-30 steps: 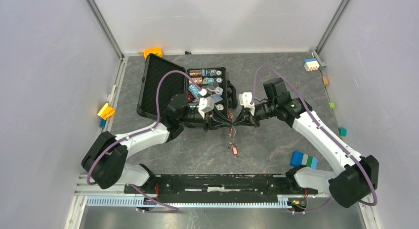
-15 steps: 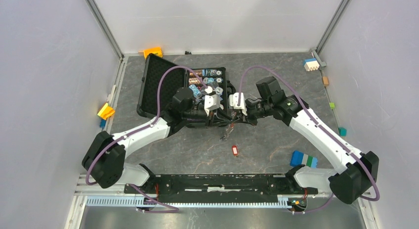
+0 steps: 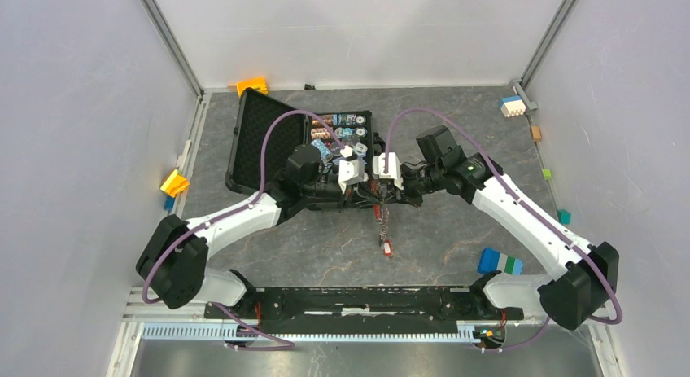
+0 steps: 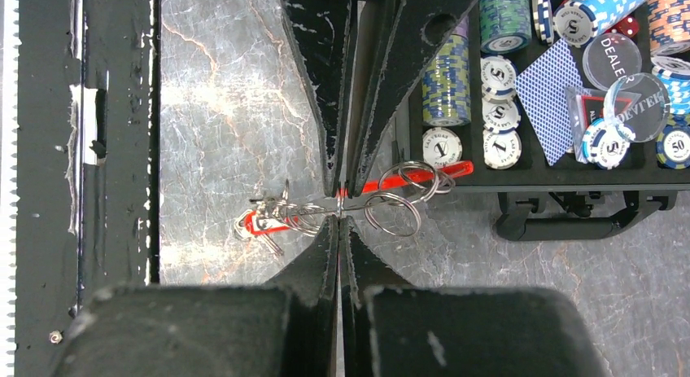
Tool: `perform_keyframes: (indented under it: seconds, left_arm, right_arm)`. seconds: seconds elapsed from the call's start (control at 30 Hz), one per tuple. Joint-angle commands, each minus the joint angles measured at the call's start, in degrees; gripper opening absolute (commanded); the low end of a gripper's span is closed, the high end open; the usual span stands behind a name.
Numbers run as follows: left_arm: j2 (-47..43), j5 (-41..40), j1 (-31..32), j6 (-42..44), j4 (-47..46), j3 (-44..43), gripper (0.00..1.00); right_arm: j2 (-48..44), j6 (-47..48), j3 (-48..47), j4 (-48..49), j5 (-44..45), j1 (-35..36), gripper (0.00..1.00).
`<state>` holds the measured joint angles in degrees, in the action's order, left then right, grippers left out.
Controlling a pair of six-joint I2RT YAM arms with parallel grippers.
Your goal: Put the keys on the keyring
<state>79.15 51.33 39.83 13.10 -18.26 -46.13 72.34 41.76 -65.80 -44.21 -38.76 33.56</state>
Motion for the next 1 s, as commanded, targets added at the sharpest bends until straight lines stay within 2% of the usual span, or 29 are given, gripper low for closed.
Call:
perform_keyframes:
  seconds: [0.0, 0.43, 0.67, 0.97]
  left_arm:
    - [0.78, 1.74, 0.15, 1.96, -0.19, -2.8, 0.15]
    - [0.78, 2.02, 0.43, 1.99, -0.18, -3.0, 0.22]
    - [0.7, 2.28, 0.51, 2.18, -0.19, -2.99, 0.23]
    - [0.98, 2.72, 0.51, 2.09, -0.17, -3.0, 0.12]
  right_arm:
    - [0.22, -0.79, -3.38, 0.48, 0.03, 0.25, 0.0]
    - [1.23, -0.8, -3.81, -0.18, -0.35, 0.54, 0.0]
    - [1.5, -1.06, -3.81, -0.13, -0.57, 0.51, 0.0]
    - [1.59, -1.33, -3.99, 0.07, -0.95, 0.58, 0.0]
